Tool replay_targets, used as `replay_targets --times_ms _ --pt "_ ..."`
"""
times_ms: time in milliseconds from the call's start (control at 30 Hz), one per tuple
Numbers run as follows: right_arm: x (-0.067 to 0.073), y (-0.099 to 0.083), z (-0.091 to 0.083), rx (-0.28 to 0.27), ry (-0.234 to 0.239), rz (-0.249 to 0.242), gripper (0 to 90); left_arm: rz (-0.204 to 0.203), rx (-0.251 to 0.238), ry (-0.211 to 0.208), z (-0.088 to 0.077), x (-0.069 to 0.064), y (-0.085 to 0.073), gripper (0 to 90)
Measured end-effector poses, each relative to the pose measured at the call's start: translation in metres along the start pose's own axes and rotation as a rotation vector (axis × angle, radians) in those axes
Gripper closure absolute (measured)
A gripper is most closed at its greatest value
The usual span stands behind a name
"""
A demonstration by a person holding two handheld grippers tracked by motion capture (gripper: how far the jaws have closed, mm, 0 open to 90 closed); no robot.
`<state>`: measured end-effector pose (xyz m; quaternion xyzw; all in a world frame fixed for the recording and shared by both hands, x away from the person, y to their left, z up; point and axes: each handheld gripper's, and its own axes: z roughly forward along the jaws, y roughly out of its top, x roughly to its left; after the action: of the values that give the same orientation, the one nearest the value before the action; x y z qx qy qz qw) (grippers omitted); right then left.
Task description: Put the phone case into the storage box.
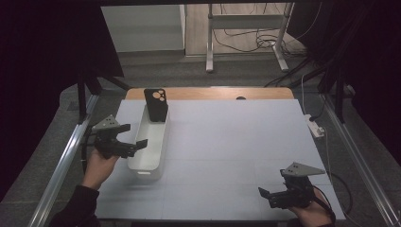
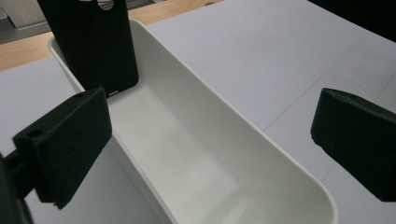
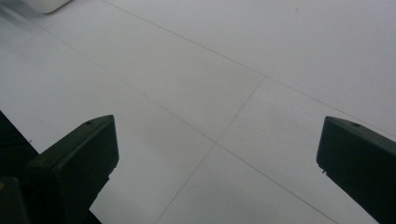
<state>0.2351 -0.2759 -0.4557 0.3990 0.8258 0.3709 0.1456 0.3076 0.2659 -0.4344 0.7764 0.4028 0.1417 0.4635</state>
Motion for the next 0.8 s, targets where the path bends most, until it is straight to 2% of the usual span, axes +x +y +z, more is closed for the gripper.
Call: replay_targets --times_ms 200,333,467,800 --pt "0.0 0.0 0.0 0.0 0.001 0.001 0.0 -0.004 -0.006 -0.001 -0.007 -0.008 -0.006 0.0" --pt "0.0 0.0 0.0 0.001 0.001 0.002 0.0 0.001 -0.003 0.016 -0.011 -0.013 -0.011 0.0" --pt "0.0 0.0 0.0 0.001 0.002 0.002 0.0 -0.009 -0.009 0.013 -0.015 -0.018 -0.015 0.0" --pt "0.0 0.0 0.0 0.0 0.001 0.005 0.0 -0.001 -0.016 0.012 -0.025 -0.028 -0.025 0.0"
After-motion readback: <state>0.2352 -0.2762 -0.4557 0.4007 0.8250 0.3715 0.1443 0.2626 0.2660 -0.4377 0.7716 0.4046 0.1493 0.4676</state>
